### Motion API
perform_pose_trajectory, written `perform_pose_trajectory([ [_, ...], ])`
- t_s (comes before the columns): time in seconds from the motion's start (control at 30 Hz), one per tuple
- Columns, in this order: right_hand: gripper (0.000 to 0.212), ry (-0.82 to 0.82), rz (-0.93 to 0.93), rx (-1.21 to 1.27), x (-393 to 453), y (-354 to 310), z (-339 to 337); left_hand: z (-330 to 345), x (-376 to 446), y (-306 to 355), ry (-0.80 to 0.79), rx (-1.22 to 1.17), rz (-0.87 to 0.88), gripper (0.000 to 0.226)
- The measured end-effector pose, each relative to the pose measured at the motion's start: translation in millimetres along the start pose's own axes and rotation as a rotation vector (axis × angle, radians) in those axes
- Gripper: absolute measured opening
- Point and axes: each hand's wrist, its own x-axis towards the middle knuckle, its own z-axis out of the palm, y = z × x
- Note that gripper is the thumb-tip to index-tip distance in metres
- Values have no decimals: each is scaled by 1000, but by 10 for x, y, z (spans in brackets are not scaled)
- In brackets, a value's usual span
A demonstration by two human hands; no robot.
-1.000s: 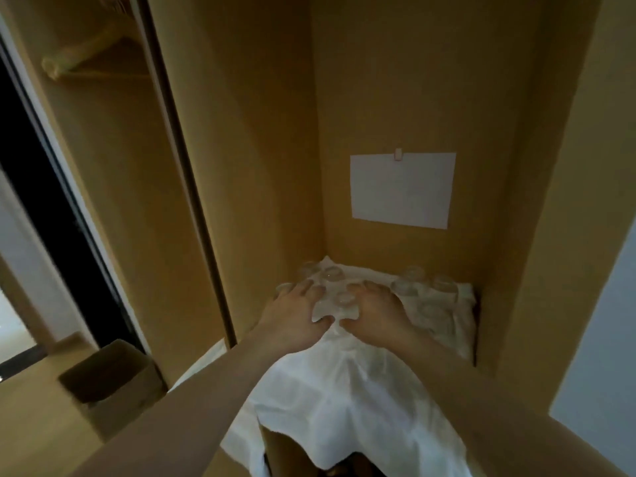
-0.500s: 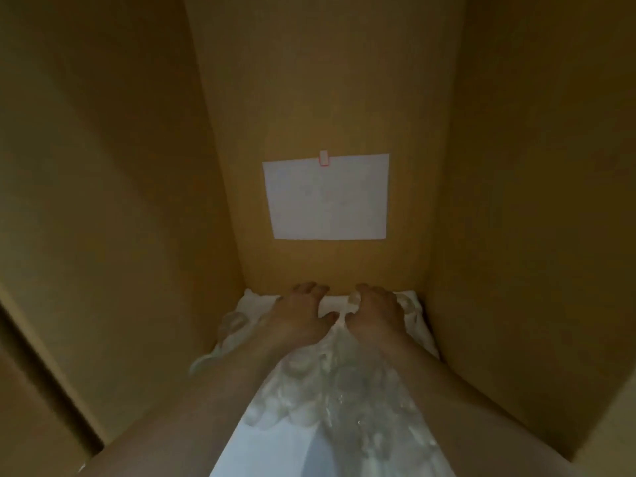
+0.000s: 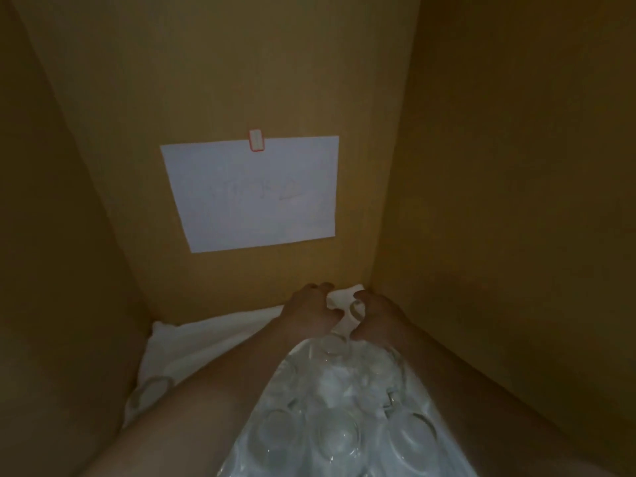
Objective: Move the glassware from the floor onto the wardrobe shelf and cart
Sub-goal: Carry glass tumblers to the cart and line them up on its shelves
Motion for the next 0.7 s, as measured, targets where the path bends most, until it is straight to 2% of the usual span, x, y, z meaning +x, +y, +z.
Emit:
perform_pose_trajectory([
  [0.07,92,15,-1,1,38,5,44,28,114,-10,-58,-41,-20,70],
  [0.17,82,99,-8,-27,83,-4,104,62,199,-38,-115,-57,-60,76],
  [0.27,82,161,1,-73,89,-12,100,33,228,-74,-51,-85,-87,65],
  [0.33,83,223,4,-63,48,-23,55,-43,211,-90,13,-95,-87,66],
  [0.47,81,447,-41,38,-180,-124,-89,-218,43,-61,245,-160,-85,74],
  [0.6,82,695,-154,177,-526,-246,-181,-365,-311,79,551,-354,-148,68],
  [0.7,90,790,-226,277,-875,-317,-233,-454,-663,196,726,-574,-168,68],
])
